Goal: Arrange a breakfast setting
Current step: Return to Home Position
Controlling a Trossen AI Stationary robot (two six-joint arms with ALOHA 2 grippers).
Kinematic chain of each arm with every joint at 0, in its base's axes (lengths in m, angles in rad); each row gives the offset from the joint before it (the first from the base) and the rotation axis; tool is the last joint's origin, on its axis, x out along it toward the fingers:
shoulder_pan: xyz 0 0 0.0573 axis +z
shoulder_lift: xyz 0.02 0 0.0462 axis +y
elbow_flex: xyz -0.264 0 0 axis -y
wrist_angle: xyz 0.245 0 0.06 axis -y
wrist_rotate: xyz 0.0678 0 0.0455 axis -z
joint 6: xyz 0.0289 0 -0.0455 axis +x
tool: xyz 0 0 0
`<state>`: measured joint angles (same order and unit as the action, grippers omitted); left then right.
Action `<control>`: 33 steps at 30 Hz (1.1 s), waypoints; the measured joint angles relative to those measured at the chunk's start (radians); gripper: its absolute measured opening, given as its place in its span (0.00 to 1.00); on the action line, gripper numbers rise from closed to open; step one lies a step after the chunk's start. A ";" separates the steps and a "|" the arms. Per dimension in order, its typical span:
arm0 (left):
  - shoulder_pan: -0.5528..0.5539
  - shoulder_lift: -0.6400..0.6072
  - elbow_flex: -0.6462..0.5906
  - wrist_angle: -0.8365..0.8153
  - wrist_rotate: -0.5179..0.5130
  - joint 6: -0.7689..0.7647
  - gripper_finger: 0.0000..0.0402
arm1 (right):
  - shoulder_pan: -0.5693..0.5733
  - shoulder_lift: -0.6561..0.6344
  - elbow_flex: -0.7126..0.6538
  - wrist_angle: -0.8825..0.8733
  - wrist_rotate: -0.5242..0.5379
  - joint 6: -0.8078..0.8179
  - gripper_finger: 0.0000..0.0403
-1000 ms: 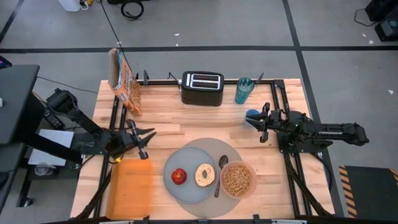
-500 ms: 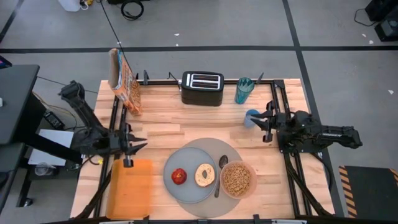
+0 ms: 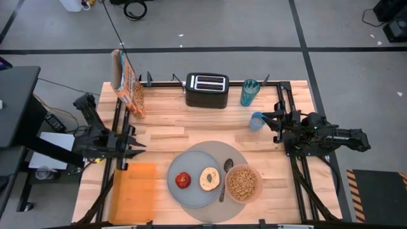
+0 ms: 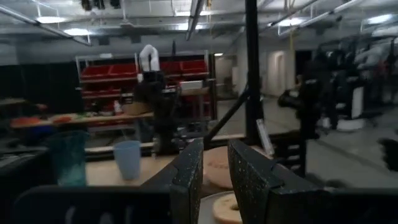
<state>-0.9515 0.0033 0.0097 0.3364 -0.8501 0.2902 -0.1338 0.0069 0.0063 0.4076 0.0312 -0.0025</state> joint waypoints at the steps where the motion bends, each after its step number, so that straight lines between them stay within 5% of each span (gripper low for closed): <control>1: 0.019 -0.001 0.000 -0.013 0.028 -0.033 0.20 | 0.000 0.000 0.000 -0.003 0.000 0.000 0.21; 6: 0.132 0.001 0.000 -0.062 0.292 -0.153 0.20 | 0.000 0.004 0.000 -0.004 -0.003 0.000 0.21; 9: 0.186 0.001 -0.001 -0.030 0.356 -0.140 0.20 | 0.000 0.004 0.000 -0.003 -0.003 0.000 0.21; 33: 0.240 0.011 -0.001 -0.015 0.337 -0.174 0.20 | 0.000 0.004 0.000 0.001 0.001 0.000 0.21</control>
<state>-0.7116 0.0147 0.0090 0.3213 -0.5135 0.1158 -0.1337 0.0109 0.0063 0.4088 0.0326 -0.0025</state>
